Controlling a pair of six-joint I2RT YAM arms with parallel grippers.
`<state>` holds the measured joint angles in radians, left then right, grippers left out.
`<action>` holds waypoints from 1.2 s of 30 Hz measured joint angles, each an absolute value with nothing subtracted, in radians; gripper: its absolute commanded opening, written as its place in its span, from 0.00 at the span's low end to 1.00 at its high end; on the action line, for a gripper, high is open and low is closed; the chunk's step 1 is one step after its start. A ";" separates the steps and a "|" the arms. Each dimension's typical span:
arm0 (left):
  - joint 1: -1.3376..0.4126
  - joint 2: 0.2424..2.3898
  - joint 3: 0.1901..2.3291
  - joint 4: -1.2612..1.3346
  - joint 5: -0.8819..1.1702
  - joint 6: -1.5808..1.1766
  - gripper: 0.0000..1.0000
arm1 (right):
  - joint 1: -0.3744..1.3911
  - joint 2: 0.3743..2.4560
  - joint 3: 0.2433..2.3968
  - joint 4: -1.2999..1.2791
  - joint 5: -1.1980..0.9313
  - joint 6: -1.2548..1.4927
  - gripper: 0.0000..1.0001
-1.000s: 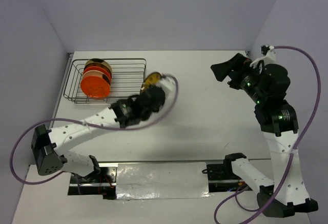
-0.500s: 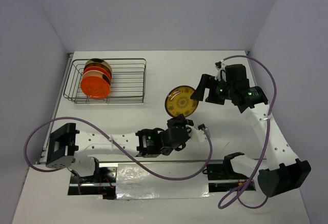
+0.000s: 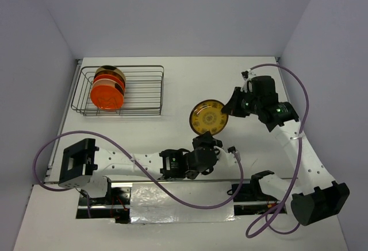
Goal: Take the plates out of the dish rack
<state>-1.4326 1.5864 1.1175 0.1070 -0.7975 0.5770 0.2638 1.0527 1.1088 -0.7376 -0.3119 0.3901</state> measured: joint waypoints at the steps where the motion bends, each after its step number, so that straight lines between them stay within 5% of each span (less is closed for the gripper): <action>1: -1.432 1.586 1.112 0.110 -0.800 0.577 0.07 | 0.263 1.053 1.094 -0.727 -0.309 0.388 0.00; 3: -1.432 1.583 1.097 0.111 -0.799 0.581 0.17 | 0.263 1.054 1.070 -0.714 -0.311 0.392 0.00; 4: -1.432 1.581 1.088 0.118 -0.799 0.581 0.42 | 0.263 1.055 1.058 -0.702 -0.319 0.395 0.00; 8: -1.430 1.560 1.061 0.168 -0.808 0.599 0.63 | 0.253 1.053 1.017 -0.649 -0.373 0.439 0.00; 9: -1.427 1.550 1.057 0.186 -0.812 0.596 0.89 | 0.247 1.052 1.007 -0.632 -0.389 0.456 0.00; 10: -1.423 1.541 1.055 0.197 -0.817 0.600 1.00 | 0.241 1.051 1.002 -0.620 -0.397 0.471 0.00; 17: -1.378 1.491 1.047 0.184 -0.881 0.477 1.00 | 0.164 1.069 0.998 -0.484 -0.370 0.593 0.00; 22: -1.285 1.391 1.106 -0.078 -0.942 0.167 1.00 | 0.064 1.219 0.989 -0.313 -0.288 0.687 0.00; 31: -0.510 1.288 1.377 -0.535 -0.688 -0.446 0.99 | 0.018 1.714 1.007 0.012 -0.286 0.743 0.00; 34: -0.305 1.262 1.379 -0.587 -0.544 -0.519 1.00 | 0.016 1.798 1.051 0.047 -0.301 0.743 0.06; 36: -0.210 1.267 1.381 -0.601 -0.466 -0.556 0.99 | 0.015 1.839 1.089 0.072 -0.312 0.742 0.19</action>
<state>-0.2096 1.2671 1.3811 -0.6014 -0.4664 -0.5560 0.0151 1.8389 1.0889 0.0715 -0.3122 0.7422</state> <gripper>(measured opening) 0.995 0.112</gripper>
